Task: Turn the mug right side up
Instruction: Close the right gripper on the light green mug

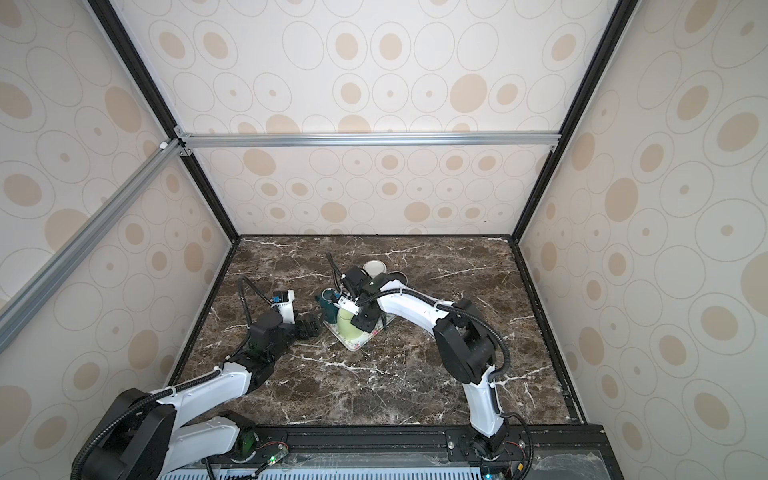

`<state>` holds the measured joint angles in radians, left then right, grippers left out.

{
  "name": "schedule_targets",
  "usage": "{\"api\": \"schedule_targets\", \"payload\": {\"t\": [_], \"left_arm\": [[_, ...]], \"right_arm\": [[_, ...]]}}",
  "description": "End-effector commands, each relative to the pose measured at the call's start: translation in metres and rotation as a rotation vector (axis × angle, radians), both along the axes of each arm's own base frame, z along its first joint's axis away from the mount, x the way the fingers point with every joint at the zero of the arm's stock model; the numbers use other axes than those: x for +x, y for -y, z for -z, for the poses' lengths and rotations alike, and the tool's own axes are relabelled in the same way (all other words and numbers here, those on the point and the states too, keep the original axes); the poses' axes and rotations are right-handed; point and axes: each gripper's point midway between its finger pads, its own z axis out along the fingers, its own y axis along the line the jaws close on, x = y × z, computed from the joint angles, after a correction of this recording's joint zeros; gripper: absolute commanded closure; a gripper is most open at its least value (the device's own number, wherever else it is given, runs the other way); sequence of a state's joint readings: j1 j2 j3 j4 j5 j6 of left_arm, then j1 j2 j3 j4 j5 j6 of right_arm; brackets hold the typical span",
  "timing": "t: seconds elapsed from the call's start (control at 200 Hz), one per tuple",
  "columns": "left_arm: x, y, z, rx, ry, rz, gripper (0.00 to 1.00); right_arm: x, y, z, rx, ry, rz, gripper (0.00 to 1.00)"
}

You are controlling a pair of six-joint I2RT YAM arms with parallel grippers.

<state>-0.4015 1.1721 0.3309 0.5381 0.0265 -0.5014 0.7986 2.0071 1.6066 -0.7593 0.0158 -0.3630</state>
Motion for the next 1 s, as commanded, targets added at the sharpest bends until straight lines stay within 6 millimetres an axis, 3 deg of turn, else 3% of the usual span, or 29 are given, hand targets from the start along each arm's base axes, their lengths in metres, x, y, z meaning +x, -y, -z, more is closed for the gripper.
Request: {"api": "schedule_targets", "payload": {"t": [0.0,0.13,0.375,0.48,0.995], "left_arm": [[0.005,0.007,-0.016,-0.033,0.041,0.011,0.02],[0.005,0.008,-0.015,-0.034,0.038,0.013,0.02],[0.005,0.01,-0.014,-0.035,0.037,0.022,0.02],[0.006,0.009,-0.01,-0.023,0.027,0.014,0.02],[0.001,0.008,-0.03,-0.05,0.08,0.02,0.02]], "right_arm": [[0.002,-0.011,0.001,0.013,0.015,-0.002,0.87],[0.003,-0.013,0.0,0.021,0.012,0.004,1.0],[0.002,-0.014,-0.007,0.049,0.014,0.038,1.0],[0.007,-0.013,-0.019,0.093,0.06,0.093,1.0],[0.006,-0.016,-0.044,0.33,0.115,0.26,1.0]]}}
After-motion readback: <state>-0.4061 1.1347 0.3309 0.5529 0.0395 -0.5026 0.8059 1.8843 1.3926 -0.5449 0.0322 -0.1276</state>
